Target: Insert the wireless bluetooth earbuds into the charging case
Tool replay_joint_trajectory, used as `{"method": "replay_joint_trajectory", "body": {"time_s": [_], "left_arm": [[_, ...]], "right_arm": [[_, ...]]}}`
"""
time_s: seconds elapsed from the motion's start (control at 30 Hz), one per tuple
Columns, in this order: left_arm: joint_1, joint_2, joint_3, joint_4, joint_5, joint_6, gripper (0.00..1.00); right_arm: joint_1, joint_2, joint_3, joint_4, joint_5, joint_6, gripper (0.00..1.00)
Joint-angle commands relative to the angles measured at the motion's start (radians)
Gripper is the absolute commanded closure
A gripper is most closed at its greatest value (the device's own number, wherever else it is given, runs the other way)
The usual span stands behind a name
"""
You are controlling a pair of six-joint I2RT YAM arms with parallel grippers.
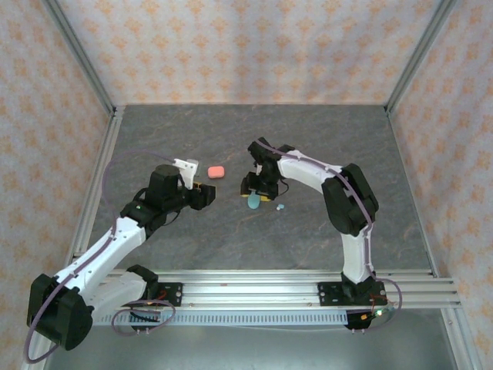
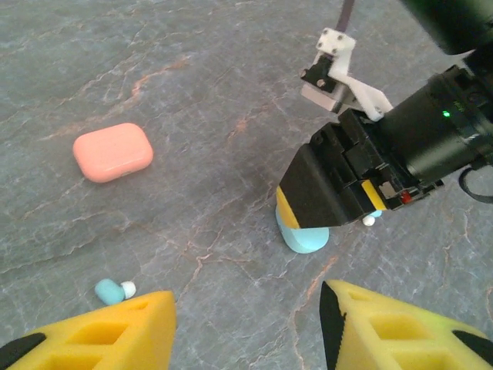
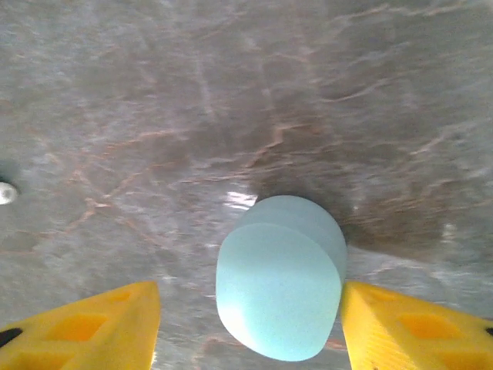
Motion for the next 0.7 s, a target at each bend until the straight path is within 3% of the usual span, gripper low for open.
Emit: {"method": "replay_joint_trajectory", "body": {"time_s": [0.0, 0.2, 0.37, 0.5, 0.67], "left_arm": [[-0.034, 0.027, 0.028, -0.066, -0.07, -0.053, 0.48], [-0.262, 0.2, 0.122, -0.127, -0.278, -0.155, 0.47], [-0.43, 0.46, 0.303, -0.217, -0.415, -0.312, 0.44], [-0.477, 0.644, 0.449, -0.304, -0.448, -0.403, 0.42], [-0.468, 0.768, 0.538, -0.34, -0.456, -0.406, 0.38]], "right_arm": [[-0.003, -0.092, -0.002, 0.027, -0.021, 0.118, 0.36], [-0.119, -0.251, -0.114, 0.055, -0.063, 0.163, 0.36], [-0.26, -0.362, -0.216, 0.02, -0.087, 0.123, 0.36], [-0.34, -0.423, -0.293, 0.012, -0.109, 0.087, 0.36], [-0.406, -0.498, -0.389, 0.013, -0.14, 0.055, 0.35]]}}
